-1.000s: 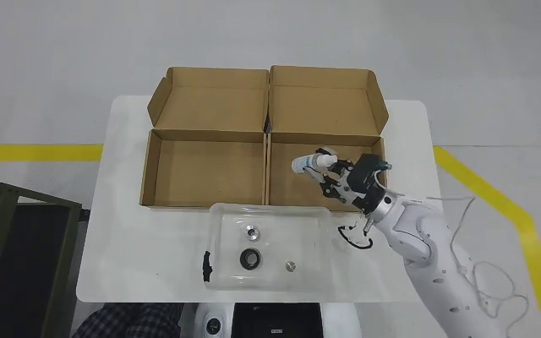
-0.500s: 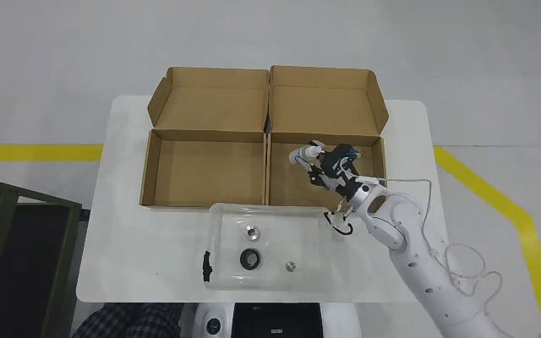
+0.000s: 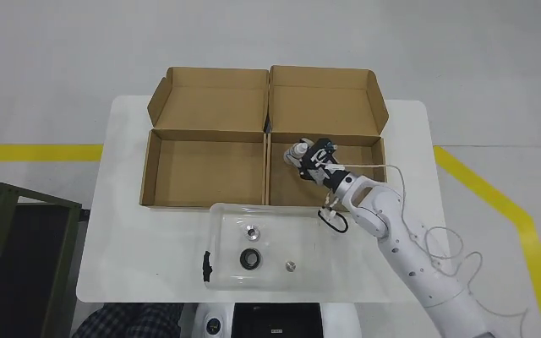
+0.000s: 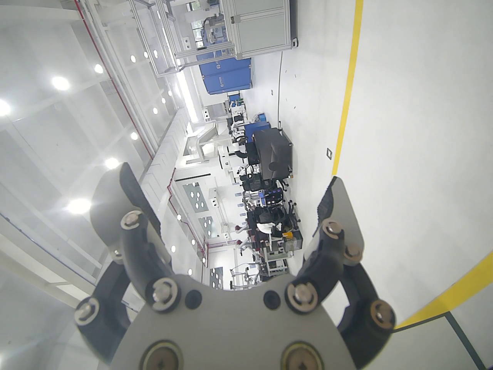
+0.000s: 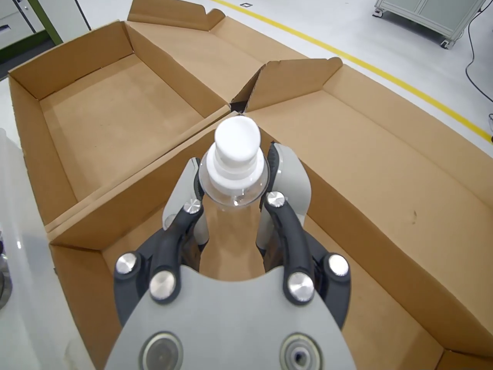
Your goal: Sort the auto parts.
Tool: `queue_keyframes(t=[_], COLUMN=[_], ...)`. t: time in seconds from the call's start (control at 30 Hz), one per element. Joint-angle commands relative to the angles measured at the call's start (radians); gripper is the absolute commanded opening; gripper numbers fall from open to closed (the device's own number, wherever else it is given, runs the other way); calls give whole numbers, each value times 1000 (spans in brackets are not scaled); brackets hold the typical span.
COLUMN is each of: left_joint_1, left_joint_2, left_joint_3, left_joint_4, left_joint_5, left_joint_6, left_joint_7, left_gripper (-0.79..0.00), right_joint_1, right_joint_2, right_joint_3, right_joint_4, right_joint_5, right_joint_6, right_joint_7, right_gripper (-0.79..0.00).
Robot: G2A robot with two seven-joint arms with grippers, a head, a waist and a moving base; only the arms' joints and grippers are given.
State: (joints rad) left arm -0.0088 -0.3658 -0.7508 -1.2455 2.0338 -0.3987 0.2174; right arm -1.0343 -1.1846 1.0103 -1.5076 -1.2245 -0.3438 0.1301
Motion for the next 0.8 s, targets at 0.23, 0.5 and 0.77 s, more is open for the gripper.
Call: queue_keyframes(t=[0.23, 0.5, 0.77], left_joint_1=[0, 0, 0], left_joint_2=[0, 0, 0], left_joint_3=[0, 0, 0], left_joint_4=[0, 0, 0], left_joint_5=[0, 0, 0], left_joint_6=[0, 0, 0], left_joint_7=[0, 0, 0], left_gripper=[0, 0, 0], right_joint_1=[40, 53, 34], right_joint_2=[-16, -25, -20], right_joint_3=[-27, -39, 0], right_joint_4=[53, 64, 6], right_joint_5=[-14, -31, -47], right_joint_6=[11, 11, 6], right_joint_7=[15, 33, 30], right_gripper=[-668, -206, -111])
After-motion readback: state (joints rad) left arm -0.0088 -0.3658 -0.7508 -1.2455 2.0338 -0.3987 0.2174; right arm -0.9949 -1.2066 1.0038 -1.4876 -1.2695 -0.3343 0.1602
